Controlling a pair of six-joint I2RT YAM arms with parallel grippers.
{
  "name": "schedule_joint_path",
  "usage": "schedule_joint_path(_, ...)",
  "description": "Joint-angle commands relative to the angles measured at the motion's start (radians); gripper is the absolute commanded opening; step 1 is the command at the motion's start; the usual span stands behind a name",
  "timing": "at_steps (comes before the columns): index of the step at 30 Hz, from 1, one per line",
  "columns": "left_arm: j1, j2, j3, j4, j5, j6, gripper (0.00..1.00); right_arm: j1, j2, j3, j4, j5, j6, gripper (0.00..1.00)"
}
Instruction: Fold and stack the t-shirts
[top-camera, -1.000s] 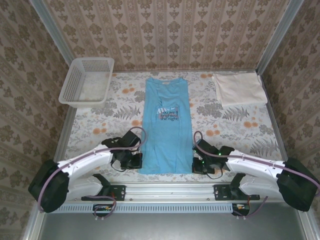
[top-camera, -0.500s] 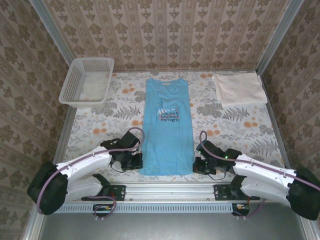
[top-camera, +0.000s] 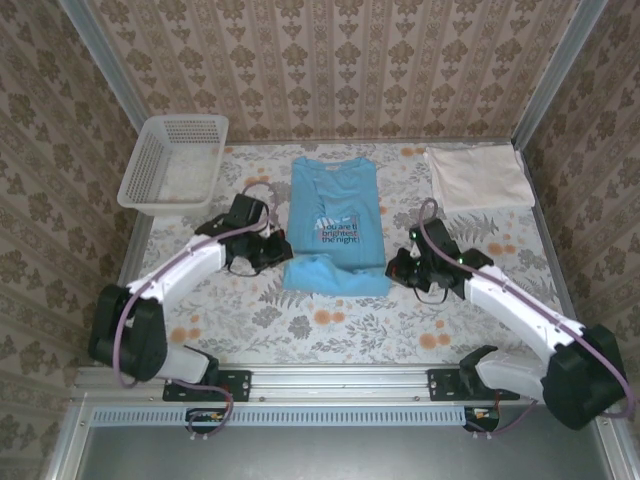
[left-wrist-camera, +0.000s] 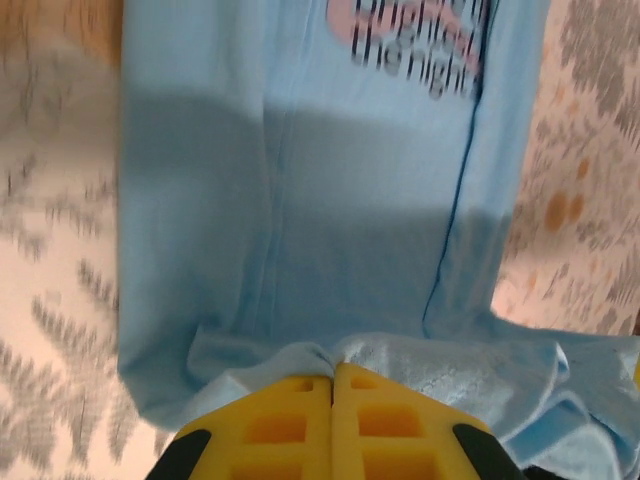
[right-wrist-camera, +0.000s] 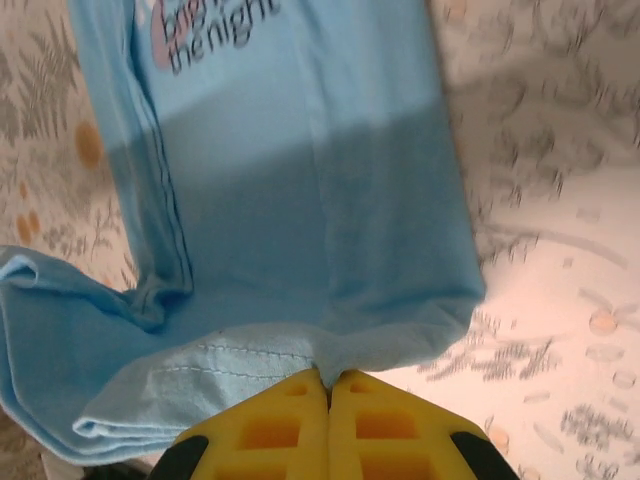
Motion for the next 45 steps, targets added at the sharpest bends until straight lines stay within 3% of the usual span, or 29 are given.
schedule_joint_path(1, 0.05, 0.109, 0.101, 0.034, 0.038, 0.043, 0.0, -0.055, 0.111, 0.106, 0.011, -0.049, -0.078, 0.0)
schedule_joint_path(12, 0.122, 0.413, 0.297, 0.064, 0.059, 0.032, 0.0, -0.164, 0.517, 0.399, 0.006, -0.115, -0.148, 0.0)
schedule_joint_path(28, 0.164, 0.529, 0.429, 0.026, 0.033, 0.035, 0.0, -0.206, 0.785, 0.681, -0.131, -0.112, -0.169, 0.0)
schedule_joint_path(33, 0.173, 0.591, 0.488, 0.007, 0.044, 0.035, 0.14, -0.221, 0.839, 0.737, -0.148, -0.112, -0.157, 0.0)
schedule_joint_path(39, 0.204, 0.548, 0.518, 0.0, 0.006, 0.024, 0.38, -0.25, 0.864, 0.838, -0.209, -0.099, -0.17, 0.48)
schedule_joint_path(42, 0.203, 0.47, 0.513, -0.018, -0.057, 0.03, 0.56, -0.276, 0.784, 0.787, -0.187, -0.057, -0.165, 0.53)
schedule_joint_path(45, 0.18, 0.366, 0.458, -0.016, -0.138, 0.043, 0.61, -0.273, 0.628, 0.603, -0.036, -0.074, -0.138, 0.53)
